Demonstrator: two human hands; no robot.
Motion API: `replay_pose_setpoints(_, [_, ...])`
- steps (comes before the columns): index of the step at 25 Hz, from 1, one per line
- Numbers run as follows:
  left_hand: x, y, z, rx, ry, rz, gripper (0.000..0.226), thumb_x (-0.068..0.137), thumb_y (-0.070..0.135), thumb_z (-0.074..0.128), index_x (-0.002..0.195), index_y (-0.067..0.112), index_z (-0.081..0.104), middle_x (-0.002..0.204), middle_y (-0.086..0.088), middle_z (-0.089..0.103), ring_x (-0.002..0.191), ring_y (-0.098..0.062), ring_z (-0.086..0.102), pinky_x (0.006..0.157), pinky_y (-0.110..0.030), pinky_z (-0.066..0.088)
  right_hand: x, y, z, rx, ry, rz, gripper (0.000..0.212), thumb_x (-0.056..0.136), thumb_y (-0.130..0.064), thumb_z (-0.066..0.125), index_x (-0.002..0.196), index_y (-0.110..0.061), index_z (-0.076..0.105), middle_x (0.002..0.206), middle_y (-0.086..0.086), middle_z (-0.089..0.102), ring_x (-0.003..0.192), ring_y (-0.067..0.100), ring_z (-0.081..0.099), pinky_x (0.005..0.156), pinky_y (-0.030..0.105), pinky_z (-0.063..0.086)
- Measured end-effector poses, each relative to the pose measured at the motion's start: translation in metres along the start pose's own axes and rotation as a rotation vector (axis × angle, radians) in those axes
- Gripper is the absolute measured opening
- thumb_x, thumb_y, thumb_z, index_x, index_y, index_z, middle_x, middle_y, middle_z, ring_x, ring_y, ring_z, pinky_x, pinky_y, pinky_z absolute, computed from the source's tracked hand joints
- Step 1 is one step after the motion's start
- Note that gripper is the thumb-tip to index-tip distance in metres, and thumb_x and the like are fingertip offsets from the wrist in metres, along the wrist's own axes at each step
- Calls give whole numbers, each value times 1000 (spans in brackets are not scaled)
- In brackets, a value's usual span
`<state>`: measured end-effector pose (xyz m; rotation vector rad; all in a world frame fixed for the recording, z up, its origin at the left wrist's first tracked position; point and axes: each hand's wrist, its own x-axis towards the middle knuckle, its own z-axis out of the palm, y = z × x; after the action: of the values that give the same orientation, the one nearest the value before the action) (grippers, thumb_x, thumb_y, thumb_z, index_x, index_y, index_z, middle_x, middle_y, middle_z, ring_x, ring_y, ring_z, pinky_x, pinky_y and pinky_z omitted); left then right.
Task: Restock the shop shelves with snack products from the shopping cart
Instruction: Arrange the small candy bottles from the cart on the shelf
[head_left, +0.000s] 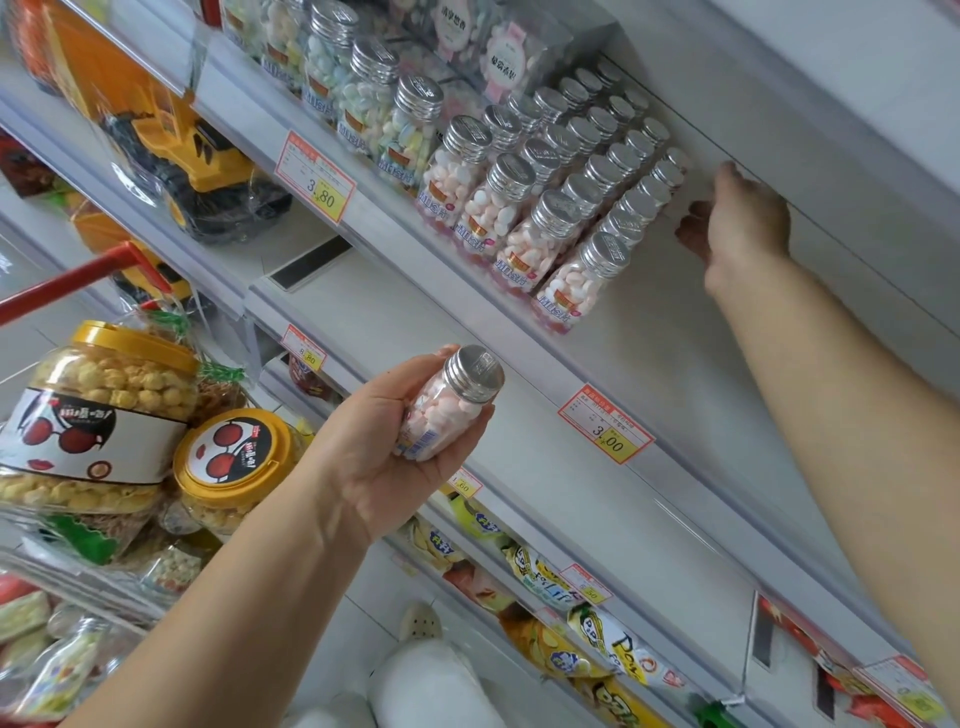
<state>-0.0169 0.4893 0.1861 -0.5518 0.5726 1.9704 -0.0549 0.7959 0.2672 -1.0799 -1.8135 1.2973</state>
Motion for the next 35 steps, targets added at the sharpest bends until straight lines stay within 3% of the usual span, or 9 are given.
replay_pose_setpoints(2, [-2,-1,6,22,4,11,42,68,14,72,107,1,70,94,-15,75,78,-19,73,60,-29,62,-51,6,-18,-108,77,-299,16,86,-40,48,79,-29,57,70,-10,58,67,14,55,63,35,49])
replay_pose_setpoints(4, [-3,-3,13,58,27,60,21,81,13,70,99,4,70,80,-11,73,61,-16,70,59,-28,61,-122,7,-34,-186,-165,-467,15,90,-44,48,88,-36,60,69,-14,61,60,10,54,58,30,44])
replay_pose_setpoints(7, [-2,-10,20,125,63,175,14,96,14,60,107,11,69,86,-7,71,66,-15,68,65,-28,60,-203,3,-38,-346,-640,-417,29,90,-59,51,107,-38,62,75,-17,64,53,4,55,50,13,40])
replay_pose_setpoints(10, [-7,-16,25,206,-14,201,20,100,16,55,116,8,65,100,-14,71,86,-23,68,88,-40,57,-217,4,-34,-326,-721,-351,20,89,-40,61,108,-37,62,77,-7,64,57,6,59,51,13,44])
replay_pose_setpoints(16, [-19,-14,26,405,-112,3,35,99,36,55,107,4,65,93,-15,65,75,-20,67,56,-26,56,-193,4,-55,-179,-786,-240,33,90,-23,66,121,-36,61,112,-3,68,97,14,67,81,29,56])
replay_pose_setpoints(22, [-11,-26,29,402,-203,31,37,93,28,62,120,3,63,122,-23,67,97,-27,68,75,-32,61,-173,1,-72,18,-452,-105,21,86,-19,61,106,-21,63,96,-1,71,81,10,69,72,28,59])
replay_pose_setpoints(26, [-3,-7,29,384,-155,154,32,94,27,60,118,7,64,115,-18,69,97,-28,68,77,-36,62,-80,-6,-82,-208,-141,-215,18,95,-12,60,109,-22,57,109,4,65,86,12,67,68,22,59])
replay_pose_setpoints(30, [-1,13,31,368,-181,253,29,94,25,58,116,8,66,110,-15,71,96,-27,69,79,-37,62,3,11,-60,-297,-67,-126,19,91,-13,65,107,-18,59,109,13,66,75,20,65,69,29,60])
replay_pose_setpoints(35, [2,14,22,335,-149,263,26,95,27,58,112,10,68,120,-20,69,98,-28,70,79,-38,62,31,0,-22,-239,-117,-70,8,95,-19,61,102,-18,58,73,-2,58,59,9,56,55,22,54])
